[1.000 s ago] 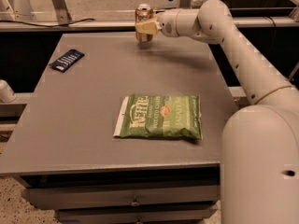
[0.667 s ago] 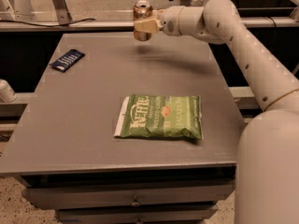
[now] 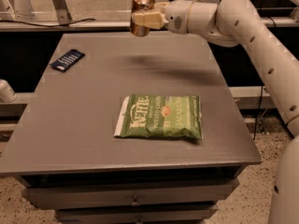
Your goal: Pick orange can
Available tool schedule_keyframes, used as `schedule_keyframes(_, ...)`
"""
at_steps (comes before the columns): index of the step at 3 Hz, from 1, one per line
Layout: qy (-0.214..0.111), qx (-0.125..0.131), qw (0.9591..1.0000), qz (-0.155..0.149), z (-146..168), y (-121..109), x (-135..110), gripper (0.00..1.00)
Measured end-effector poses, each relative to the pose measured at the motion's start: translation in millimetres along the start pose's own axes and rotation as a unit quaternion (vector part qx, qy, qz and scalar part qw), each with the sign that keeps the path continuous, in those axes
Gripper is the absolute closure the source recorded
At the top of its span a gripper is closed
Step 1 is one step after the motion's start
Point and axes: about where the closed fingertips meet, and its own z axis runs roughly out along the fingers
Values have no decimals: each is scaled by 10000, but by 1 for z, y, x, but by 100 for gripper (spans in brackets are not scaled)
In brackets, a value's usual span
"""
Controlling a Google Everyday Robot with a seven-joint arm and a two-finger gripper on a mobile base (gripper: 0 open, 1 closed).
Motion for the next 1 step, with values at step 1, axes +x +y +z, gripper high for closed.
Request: schedule_keyframes(1, -57, -24, 10000, 30, -1, 2, -3, 100)
